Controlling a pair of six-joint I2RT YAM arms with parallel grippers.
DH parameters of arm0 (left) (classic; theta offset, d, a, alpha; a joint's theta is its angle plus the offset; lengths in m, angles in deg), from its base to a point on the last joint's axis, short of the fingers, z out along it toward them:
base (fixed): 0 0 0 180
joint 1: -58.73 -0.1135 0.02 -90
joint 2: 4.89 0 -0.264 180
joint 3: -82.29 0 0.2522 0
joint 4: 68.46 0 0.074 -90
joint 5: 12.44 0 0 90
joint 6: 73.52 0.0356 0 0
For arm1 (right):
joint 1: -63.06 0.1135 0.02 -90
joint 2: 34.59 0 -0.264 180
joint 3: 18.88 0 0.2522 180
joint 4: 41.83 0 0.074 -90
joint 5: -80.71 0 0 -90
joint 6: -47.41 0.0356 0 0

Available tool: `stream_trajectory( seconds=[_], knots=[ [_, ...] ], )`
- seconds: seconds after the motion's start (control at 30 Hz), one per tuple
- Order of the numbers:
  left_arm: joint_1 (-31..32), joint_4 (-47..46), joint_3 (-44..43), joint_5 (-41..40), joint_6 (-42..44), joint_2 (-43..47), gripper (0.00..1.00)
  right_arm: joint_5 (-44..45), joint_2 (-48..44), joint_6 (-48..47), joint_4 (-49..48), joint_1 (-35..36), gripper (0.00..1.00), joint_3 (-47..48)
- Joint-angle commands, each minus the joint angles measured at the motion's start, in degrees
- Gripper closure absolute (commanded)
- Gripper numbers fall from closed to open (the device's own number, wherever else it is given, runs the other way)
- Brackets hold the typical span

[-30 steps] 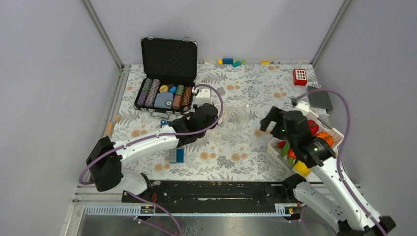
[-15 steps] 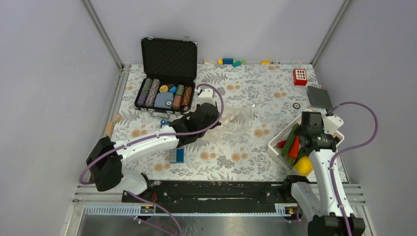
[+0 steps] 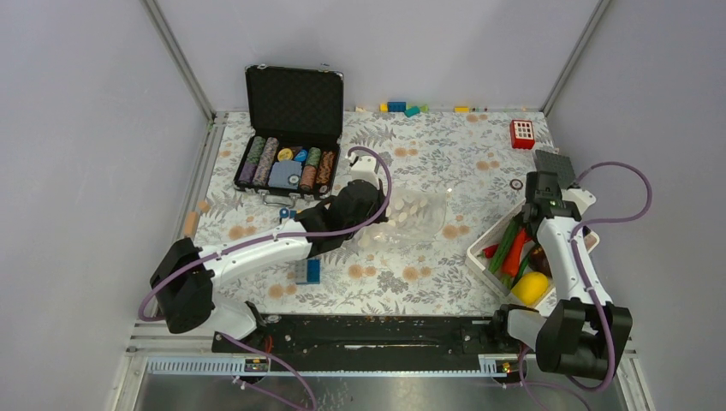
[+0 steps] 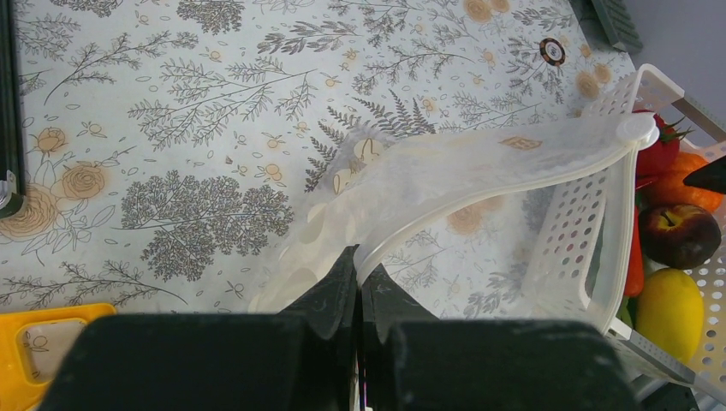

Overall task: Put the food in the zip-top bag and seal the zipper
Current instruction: Pick up the fake fruit from the bin.

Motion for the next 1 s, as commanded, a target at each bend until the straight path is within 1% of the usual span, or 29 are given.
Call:
stream_trajectory(
  seconds=[0.0,0.1,0.2,0.37,0.47,0.53,0.6,0.7,0.83,0.9,0.97],
  knots=[
    [-0.1,-3.1,0.2,1.7,1.1,2.1,1.00,2.2,-1.4,3.1,4.2,-0.2,0.00,-2.8],
    [-0.1,-3.1,0.0,1.4,1.0,1.8,1.00,2.4,-1.6,2.0,2.7,-0.7,0.00,-4.3],
    [-0.1,-2.6,-0.3,1.4,0.7,1.4,1.00,0.8,0.0,0.5,-1.8,-1.9,0.00,-5.6],
    [-0.1,-1.1,-0.8,1.5,0.2,0.7,1.00,0.2,6.0,0.8,-5.9,-3.7,0.00,-5.1],
    [-0.1,0.5,-1.9,0.8,0.0,-0.2,1.00,0.3,9.7,1.1,-6.1,-4.4,0.00,-3.9],
    [-0.1,1.4,-2.5,0.3,0.0,-0.9,1.00,-1.5,10.9,1.6,-7.1,-5.1,0.00,-4.5],
    [-0.1,1.9,-3.0,0.0,0.0,-1.5,1.00,-3.9,11.4,1.2,-8.9,-6.1,0.00,-5.5],
    [-0.1,2.2,-3.9,0.0,0.1,-2.4,1.00,-4.1,11.0,0.7,-9.9,-7.2,0.00,-6.2],
    [-0.1,3.0,-5.0,0.3,0.3,-3.3,1.00,-7.4,11.4,-0.6,-11.9,-9.3,0.01,-6.8],
    [-0.1,2.9,-5.0,0.4,0.3,-3.4,1.00,-8.2,12.0,-1.2,-12.1,-9.8,0.03,-6.8],
    [-0.1,2.8,-5.0,0.4,0.2,-3.3,1.00,-8.9,11.7,-1.7,-12.7,-10.0,0.08,-7.1]
  ],
)
